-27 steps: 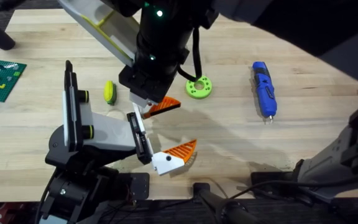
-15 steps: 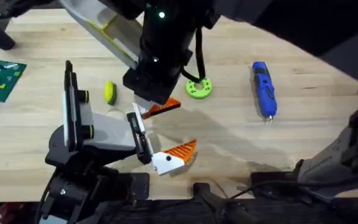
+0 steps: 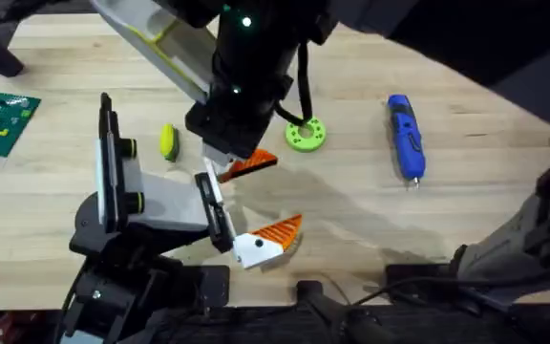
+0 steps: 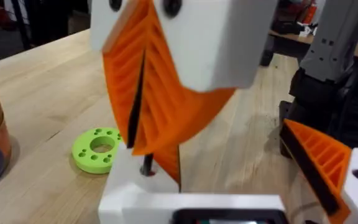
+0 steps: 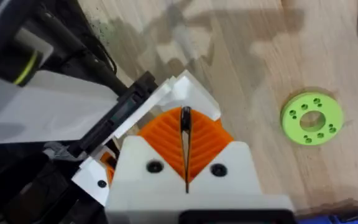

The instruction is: Pick up the gripper from the table and insert it into the empty holder that is missing its gripper. Then pick up a screw, insert it into the mounting hole, and use the screwdriver to tighten it. Finally, clean up the table by picking up the vegetable and placing it into the bucket.

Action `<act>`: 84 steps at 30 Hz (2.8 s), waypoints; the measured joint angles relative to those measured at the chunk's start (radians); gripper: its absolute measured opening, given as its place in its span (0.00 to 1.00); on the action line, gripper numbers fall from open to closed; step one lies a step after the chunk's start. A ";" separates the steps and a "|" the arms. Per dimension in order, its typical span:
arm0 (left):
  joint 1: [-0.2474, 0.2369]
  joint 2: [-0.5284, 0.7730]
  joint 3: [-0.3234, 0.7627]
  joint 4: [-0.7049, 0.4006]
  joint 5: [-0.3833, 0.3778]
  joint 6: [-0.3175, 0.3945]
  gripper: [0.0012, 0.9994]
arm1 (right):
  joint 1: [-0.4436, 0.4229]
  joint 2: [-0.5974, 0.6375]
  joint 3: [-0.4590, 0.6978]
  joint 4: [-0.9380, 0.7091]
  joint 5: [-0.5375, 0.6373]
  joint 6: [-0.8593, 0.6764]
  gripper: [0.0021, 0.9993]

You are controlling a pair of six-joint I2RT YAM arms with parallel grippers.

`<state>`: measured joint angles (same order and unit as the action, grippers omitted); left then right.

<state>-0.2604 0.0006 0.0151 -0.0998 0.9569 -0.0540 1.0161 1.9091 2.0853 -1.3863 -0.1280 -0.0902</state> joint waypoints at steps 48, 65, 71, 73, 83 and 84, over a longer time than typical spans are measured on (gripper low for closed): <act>0.002 0.001 0.000 0.000 -0.007 -0.016 0.98 | -0.001 0.026 0.000 0.001 0.000 0.000 0.01; 0.002 0.001 0.000 0.000 -0.006 -0.015 0.98 | -0.001 0.026 -0.003 0.017 0.000 0.007 0.11; 0.002 0.001 0.000 0.000 -0.007 -0.016 0.98 | -0.003 0.042 -0.007 0.015 0.004 0.000 0.45; 0.002 0.001 0.000 0.000 -0.007 -0.016 0.98 | -0.008 0.042 -0.007 0.014 0.009 0.001 0.56; 0.002 0.001 0.000 0.000 -0.007 -0.022 0.98 | -0.026 0.042 -0.007 0.009 0.045 0.003 0.99; 0.002 0.001 0.000 0.000 -0.006 -0.022 0.98 | -0.026 0.042 -0.007 0.009 0.045 0.003 0.99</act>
<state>-0.2584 0.0017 0.0151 -0.0998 0.9504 -0.0761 0.9901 1.9507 2.0781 -1.3773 -0.0830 -0.0868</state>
